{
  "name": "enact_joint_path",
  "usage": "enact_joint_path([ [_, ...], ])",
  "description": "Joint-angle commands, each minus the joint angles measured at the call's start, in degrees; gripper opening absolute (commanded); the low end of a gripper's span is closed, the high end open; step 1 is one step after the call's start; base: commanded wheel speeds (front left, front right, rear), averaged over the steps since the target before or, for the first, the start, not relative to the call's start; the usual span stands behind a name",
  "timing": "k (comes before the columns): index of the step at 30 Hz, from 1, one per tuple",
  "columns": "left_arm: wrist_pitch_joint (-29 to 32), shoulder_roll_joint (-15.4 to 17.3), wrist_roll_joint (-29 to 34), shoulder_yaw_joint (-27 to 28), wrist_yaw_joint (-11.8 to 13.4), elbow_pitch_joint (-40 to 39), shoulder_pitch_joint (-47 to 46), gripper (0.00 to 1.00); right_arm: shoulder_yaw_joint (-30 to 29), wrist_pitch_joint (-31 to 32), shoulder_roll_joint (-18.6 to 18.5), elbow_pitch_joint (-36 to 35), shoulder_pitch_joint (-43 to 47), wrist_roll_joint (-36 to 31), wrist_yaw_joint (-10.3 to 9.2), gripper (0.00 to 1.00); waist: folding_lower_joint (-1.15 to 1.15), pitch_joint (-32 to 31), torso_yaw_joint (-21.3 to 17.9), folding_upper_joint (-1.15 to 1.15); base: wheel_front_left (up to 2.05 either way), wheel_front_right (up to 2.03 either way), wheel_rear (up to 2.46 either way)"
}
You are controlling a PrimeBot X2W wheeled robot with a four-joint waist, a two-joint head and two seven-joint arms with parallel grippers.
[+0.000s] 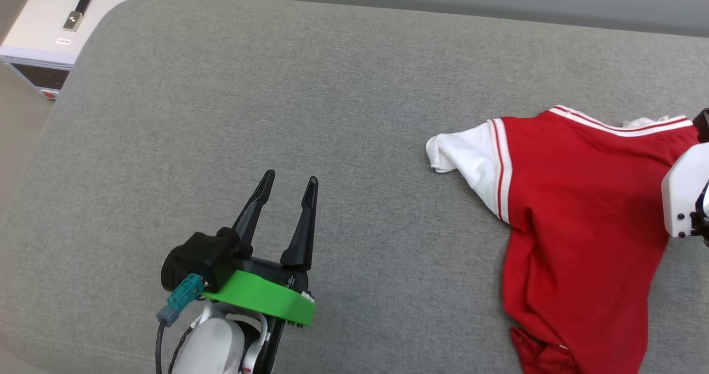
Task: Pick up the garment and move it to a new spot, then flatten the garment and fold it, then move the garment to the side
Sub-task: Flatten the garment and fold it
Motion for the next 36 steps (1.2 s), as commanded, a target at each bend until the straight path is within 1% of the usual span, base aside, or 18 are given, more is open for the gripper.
enact_joint_path([
  [1, -0.33, 0.31, -0.27, 0.24, -0.16, 0.11, -1.08, 1.00, -0.09, -0.47, 0.77, 0.93, 0.63, -0.58, -0.04, 0.00, 0.00, 0.60, -0.78, 0.00, 0.00, 0.00, 0.00],
  [2, -0.33, 0.31, -0.28, 0.30, -0.16, 0.25, -1.20, 1.00, -0.05, -1.02, 1.16, 1.16, 0.70, -0.80, -0.04, 0.42, 0.00, 0.65, -1.00, 0.00, 0.00, 0.00, 0.00],
  [3, -0.33, 0.32, -0.28, 0.43, -0.16, 0.37, -1.31, 1.00, -0.36, -2.08, 1.37, 1.20, 0.57, -1.11, -0.04, 1.00, 0.00, 0.69, -1.26, 0.00, 0.00, 0.00, 0.00],
  [9, -0.33, 0.45, -0.49, 0.82, -0.16, 1.74, -1.45, 1.00, -3.32, -10.29, 4.04, 1.09, 0.49, -1.00, -0.04, 1.00, 0.00, -1.16, -3.17, 0.00, 0.00, 0.00, 0.00],
  [13, -0.33, 0.46, -0.60, 1.36, -0.16, 2.04, -1.20, 1.00, -5.62, -16.82, 5.79, -1.02, 1.77, -0.33, -0.04, 1.00, 0.00, -3.53, -4.71, 0.00, 0.00, 0.00, 0.00],
  [15, -0.33, 0.42, -0.80, 1.65, -0.16, 2.08, -0.92, 1.00, -6.67, -20.93, 6.79, -3.43, 2.93, -0.27, -0.04, 1.00, 0.00, -4.67, -5.47, 0.00, 0.00, 0.00, 0.00],
  [18, -0.33, 0.26, -1.23, 2.24, -0.16, 2.23, -0.31, 1.00, -8.63, -27.24, 9.41, -8.41, 5.91, 1.20, -0.04, 1.00, 0.00, -6.46, -6.51, 0.00, 0.00, 0.00, 0.00],
  [22, -0.33, 0.07, -1.64, 2.66, -0.16, 2.15, 0.90, 1.00, -12.38, -33.29, 13.23, -15.18, 12.08, 2.89, -0.04, 1.00, 0.00, -8.58, -7.44, 0.00, 0.00, 0.00, 0.00],
  [24, -0.33, -0.04, -1.69, 2.71, -0.16, 1.91, 1.57, 1.00, -13.81, -35.58, 15.41, -18.81, 15.48, 3.23, -0.04, 1.00, 0.00, -9.33, -7.80, 0.00, 0.00, 0.00, 0.00],
  [29, -0.33, -0.29, -2.28, 2.89, -0.16, 2.16, 3.68, 1.00, -14.69, -39.25, 20.18, -26.72, 24.05, 2.26, -0.04, 1.00, 0.00, -10.96, -8.79, 0.00, 0.00, 0.00, 0.00],
  [33, -0.33, -0.40, -2.53, 2.97, -0.16, 2.62, 5.00, 1.00, -14.14, -40.93, 22.14, -30.54, 29.11, 1.01, -0.04, 1.00, 0.00, -11.64, -9.46, 0.00, 0.00, 0.00, 0.00],
  [36, -0.33, -0.45, -2.73, 3.28, -0.16, 2.48, 5.47, 1.00, -13.62, -41.45, 23.25, -31.93, 31.41, 0.99, -0.04, 1.00, 0.00, -11.70, -9.94, 0.00, 0.00, 0.00, 0.00],
])
